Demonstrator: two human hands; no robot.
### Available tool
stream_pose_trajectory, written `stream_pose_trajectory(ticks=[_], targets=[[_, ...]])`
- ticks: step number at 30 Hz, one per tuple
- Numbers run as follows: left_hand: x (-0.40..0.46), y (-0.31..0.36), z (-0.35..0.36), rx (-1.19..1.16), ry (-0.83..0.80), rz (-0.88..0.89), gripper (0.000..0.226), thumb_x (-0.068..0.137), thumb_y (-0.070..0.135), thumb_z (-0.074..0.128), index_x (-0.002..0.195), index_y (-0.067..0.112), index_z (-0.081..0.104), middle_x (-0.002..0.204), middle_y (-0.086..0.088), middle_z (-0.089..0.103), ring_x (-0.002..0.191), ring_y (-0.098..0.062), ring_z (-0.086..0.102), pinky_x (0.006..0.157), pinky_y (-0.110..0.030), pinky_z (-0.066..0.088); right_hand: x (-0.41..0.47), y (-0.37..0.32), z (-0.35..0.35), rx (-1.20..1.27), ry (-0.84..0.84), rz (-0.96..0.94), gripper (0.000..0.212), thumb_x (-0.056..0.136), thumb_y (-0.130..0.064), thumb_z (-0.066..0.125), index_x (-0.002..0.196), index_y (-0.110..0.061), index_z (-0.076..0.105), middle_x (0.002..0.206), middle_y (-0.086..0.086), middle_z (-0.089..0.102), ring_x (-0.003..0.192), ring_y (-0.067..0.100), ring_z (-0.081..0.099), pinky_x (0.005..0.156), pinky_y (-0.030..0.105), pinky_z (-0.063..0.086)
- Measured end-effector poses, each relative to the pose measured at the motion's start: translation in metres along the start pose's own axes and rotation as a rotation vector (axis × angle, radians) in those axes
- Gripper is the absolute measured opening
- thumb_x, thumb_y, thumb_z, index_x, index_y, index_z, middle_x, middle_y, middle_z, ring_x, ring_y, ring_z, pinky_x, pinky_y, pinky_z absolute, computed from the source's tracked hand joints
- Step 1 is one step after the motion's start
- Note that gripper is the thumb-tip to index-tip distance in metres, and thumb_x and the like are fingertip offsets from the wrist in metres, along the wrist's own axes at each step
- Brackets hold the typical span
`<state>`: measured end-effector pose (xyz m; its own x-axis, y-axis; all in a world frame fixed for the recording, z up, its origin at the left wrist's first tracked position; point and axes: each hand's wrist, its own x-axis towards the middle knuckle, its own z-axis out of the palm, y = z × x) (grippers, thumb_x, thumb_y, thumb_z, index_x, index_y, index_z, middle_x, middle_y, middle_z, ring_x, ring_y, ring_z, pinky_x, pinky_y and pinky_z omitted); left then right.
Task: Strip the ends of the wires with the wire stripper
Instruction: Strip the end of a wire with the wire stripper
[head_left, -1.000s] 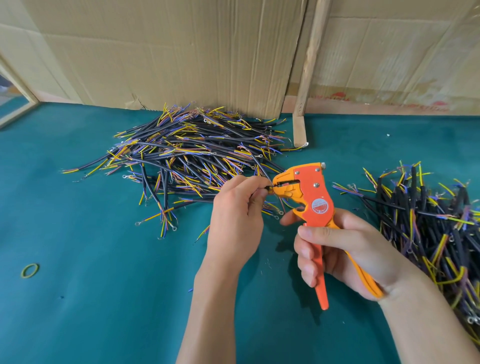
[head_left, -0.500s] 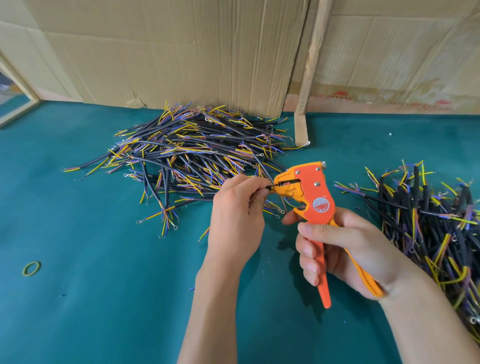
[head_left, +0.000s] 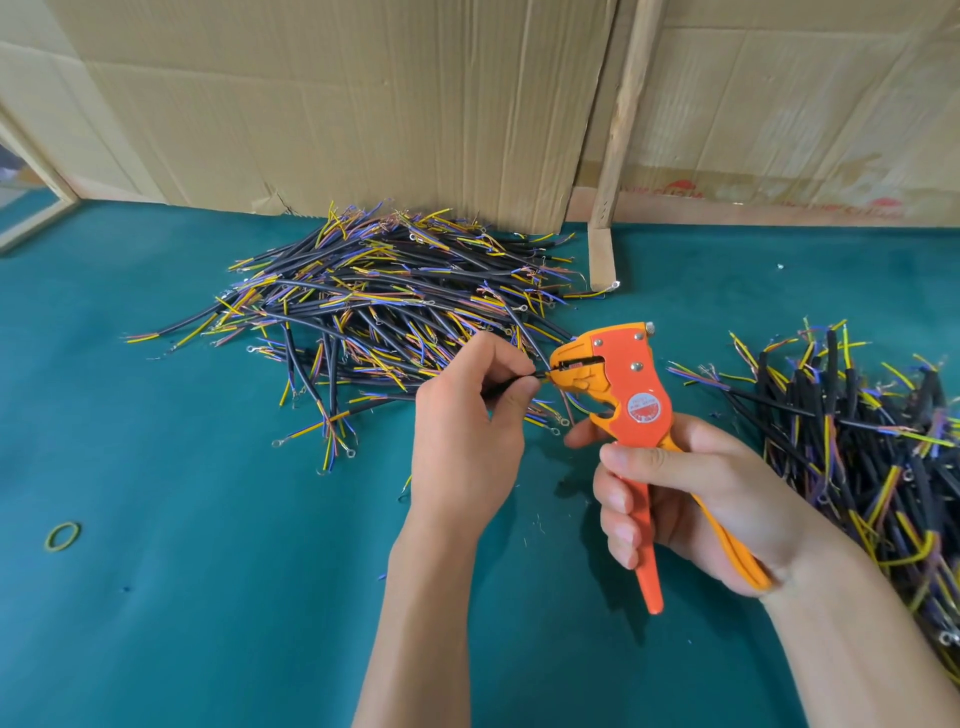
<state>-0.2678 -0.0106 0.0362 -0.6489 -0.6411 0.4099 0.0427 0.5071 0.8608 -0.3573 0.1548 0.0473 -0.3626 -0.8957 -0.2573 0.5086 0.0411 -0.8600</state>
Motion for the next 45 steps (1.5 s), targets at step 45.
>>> stream_pose_trajectory(ticks=[45], targets=[[-0.003,0.014,0.006,0.099,-0.222,0.024,0.017,0.072,0.000,0.084,0.072,0.015,0.076,0.062,0.022,0.064,0.062,0.010,0.056,0.063,-0.004,0.037,0.009,0.002,0.001,-0.183,0.555,-0.316,0.025,0.090,0.012,0.064,0.108,-0.005,0.067,0.084,0.011,0.074,0.070,0.030,0.070,0.072,0.051,0.062]])
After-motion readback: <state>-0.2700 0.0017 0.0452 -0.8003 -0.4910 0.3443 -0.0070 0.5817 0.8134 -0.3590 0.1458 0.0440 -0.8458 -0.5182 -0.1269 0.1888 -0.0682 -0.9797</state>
